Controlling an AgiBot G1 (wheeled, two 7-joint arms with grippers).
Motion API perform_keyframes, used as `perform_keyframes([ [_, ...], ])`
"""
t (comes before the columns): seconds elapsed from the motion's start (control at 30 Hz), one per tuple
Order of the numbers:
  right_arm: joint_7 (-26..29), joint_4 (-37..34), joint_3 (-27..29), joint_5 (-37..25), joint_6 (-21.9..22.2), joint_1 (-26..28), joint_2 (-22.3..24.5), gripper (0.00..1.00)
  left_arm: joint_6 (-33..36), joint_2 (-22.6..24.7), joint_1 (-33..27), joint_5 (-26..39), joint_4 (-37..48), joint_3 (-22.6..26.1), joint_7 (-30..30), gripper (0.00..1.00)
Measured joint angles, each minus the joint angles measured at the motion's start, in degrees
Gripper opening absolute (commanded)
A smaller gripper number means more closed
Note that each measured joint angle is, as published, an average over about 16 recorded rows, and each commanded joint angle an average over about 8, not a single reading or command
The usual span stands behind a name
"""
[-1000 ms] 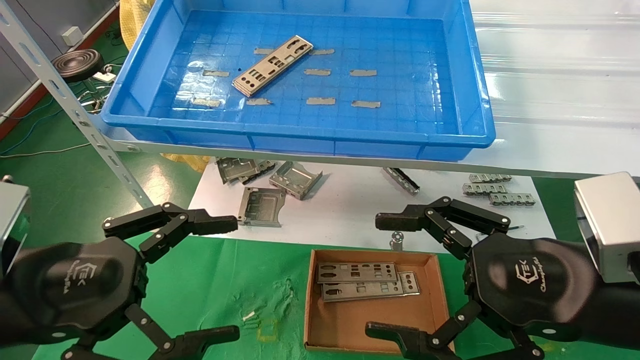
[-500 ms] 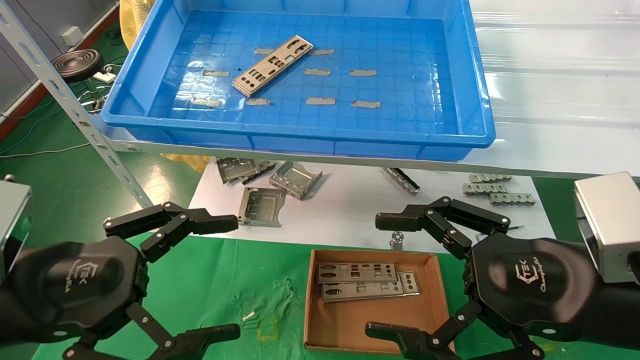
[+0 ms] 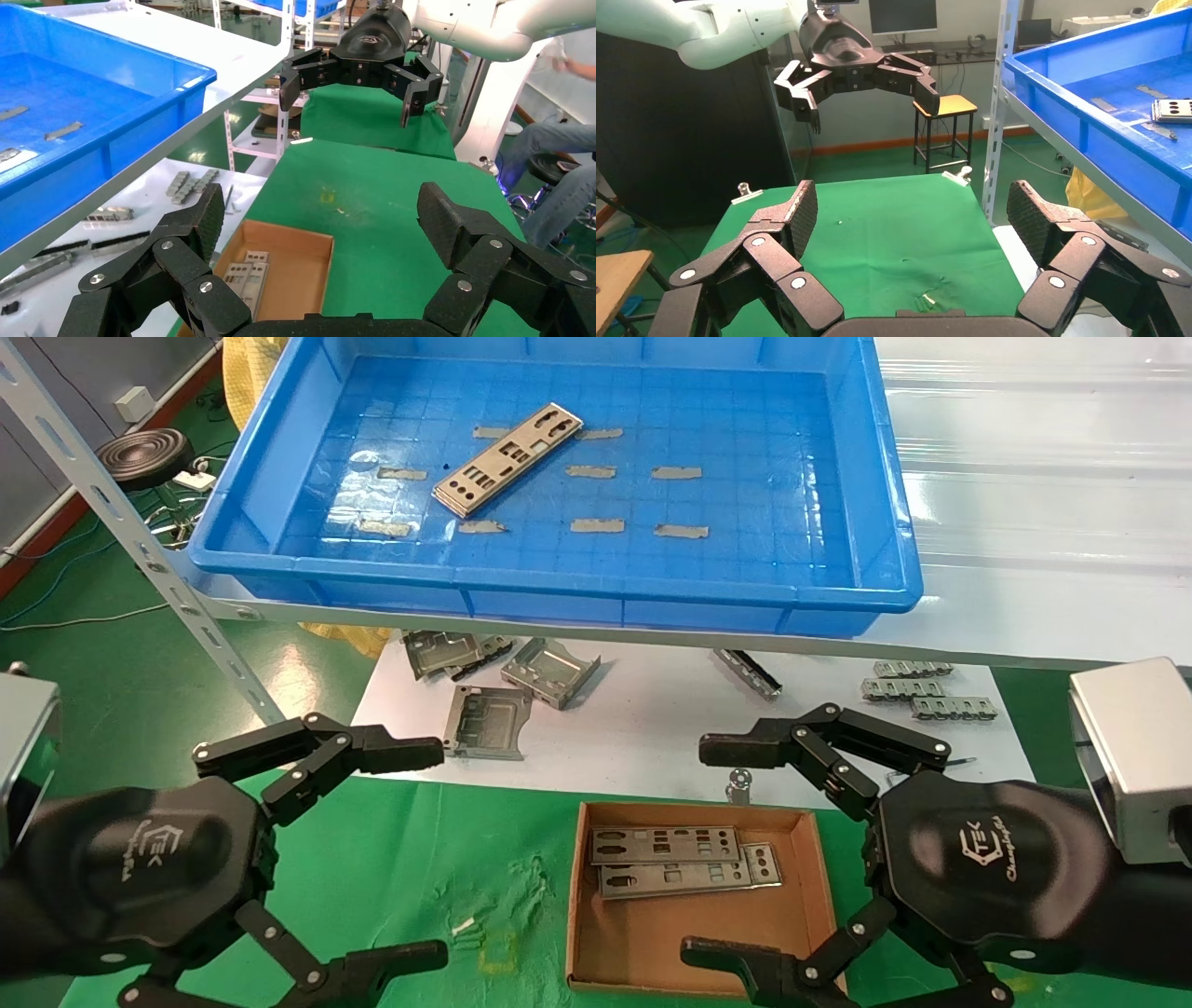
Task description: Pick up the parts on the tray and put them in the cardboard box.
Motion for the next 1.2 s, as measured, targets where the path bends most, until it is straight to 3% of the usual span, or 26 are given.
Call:
perform_keyframes([
  [1.2, 0.00, 0.00, 0.00, 0.00, 0.00, 0.00, 0.00, 1.00, 0.00, 0.03, -0.02, -0.01, 0.05, 0.03, 0.01, 1.00],
])
